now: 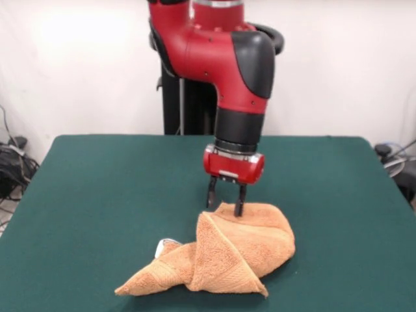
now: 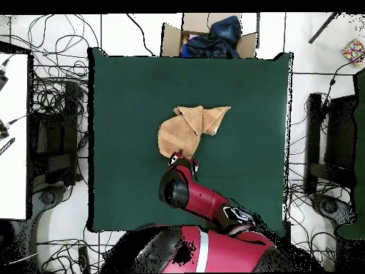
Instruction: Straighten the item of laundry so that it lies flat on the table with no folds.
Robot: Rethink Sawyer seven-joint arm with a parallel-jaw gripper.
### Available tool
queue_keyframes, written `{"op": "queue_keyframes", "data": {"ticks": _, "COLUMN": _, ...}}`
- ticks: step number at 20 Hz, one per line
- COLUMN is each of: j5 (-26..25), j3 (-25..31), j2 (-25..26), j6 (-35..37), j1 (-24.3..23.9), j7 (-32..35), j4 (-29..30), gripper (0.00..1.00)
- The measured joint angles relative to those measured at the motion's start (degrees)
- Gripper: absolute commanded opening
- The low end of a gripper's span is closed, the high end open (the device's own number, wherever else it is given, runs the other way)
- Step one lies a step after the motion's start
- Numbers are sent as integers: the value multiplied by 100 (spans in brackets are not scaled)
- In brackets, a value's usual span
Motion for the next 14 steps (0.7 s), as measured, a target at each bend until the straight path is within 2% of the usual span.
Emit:
{"op": "queue_keyframes", "data": {"ticks": 8, "j5": 58, "j3": 304, "j2": 166, "j6": -299, "j1": -20, "j7": 4, "j4": -2, "gripper": 100}}
{"op": "queue_keyframes", "data": {"ticks": 14, "j5": 401, "j3": 374, "j2": 163, "j6": -362, "j1": 47, "j7": 4, "j4": -2, "gripper": 100}}
